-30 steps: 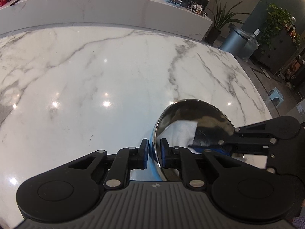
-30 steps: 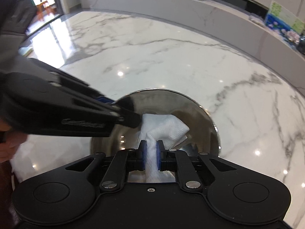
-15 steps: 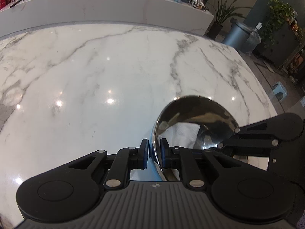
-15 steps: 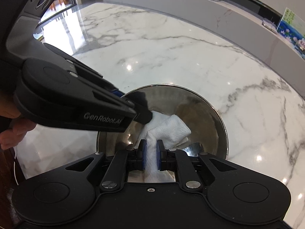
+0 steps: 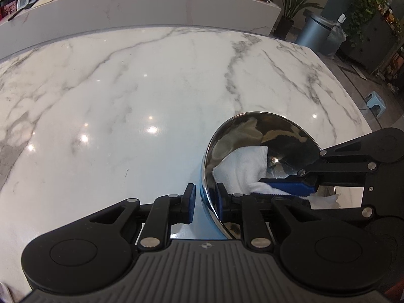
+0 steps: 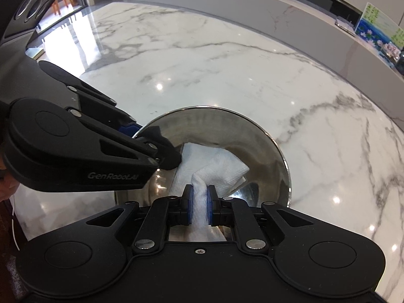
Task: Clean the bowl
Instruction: 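Wipe the bowl bottom with the towel in the right gripper while the left gripper holds the rim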
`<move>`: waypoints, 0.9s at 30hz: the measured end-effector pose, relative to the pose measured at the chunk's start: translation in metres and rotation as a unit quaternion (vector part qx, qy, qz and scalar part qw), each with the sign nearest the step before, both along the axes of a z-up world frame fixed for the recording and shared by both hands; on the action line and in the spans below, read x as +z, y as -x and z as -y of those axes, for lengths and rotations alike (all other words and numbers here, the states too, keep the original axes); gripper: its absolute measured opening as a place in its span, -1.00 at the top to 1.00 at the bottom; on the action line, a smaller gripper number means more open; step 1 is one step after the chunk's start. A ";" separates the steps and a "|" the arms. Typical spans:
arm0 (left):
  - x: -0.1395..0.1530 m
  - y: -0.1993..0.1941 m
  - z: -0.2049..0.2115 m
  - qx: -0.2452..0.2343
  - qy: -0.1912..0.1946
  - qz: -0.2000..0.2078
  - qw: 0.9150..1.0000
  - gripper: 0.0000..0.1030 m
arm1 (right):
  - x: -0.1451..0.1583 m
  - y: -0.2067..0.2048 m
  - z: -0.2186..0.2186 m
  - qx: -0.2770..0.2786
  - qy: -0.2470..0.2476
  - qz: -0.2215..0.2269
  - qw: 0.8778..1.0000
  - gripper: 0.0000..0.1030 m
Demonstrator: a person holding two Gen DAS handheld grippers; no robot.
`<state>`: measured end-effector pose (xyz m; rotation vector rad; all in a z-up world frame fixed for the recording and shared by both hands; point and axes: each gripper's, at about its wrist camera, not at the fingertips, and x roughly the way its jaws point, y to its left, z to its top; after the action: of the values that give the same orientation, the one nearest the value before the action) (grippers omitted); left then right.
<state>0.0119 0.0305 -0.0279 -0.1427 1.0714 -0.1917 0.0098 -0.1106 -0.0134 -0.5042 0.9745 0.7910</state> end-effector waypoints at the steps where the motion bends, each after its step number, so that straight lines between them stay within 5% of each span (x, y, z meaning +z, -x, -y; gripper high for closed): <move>1: 0.000 0.000 0.000 -0.001 0.000 0.000 1.000 0.68 | 0.000 -0.001 0.001 -0.005 0.004 0.004 1.000 0.83; 11: 0.001 -0.001 0.000 -0.002 -0.002 0.001 1.000 0.68 | 0.000 -0.007 0.009 -0.030 0.022 0.024 0.999 0.83; 27: -0.003 -0.002 0.005 -0.012 0.003 -0.001 1.000 0.70 | 0.003 -0.004 0.006 -0.007 -0.033 -0.045 0.998 0.81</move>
<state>0.0136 0.0258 -0.0305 -0.1363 1.0752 -0.2159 0.0134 -0.1165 -0.0105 -0.4061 1.0297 0.8357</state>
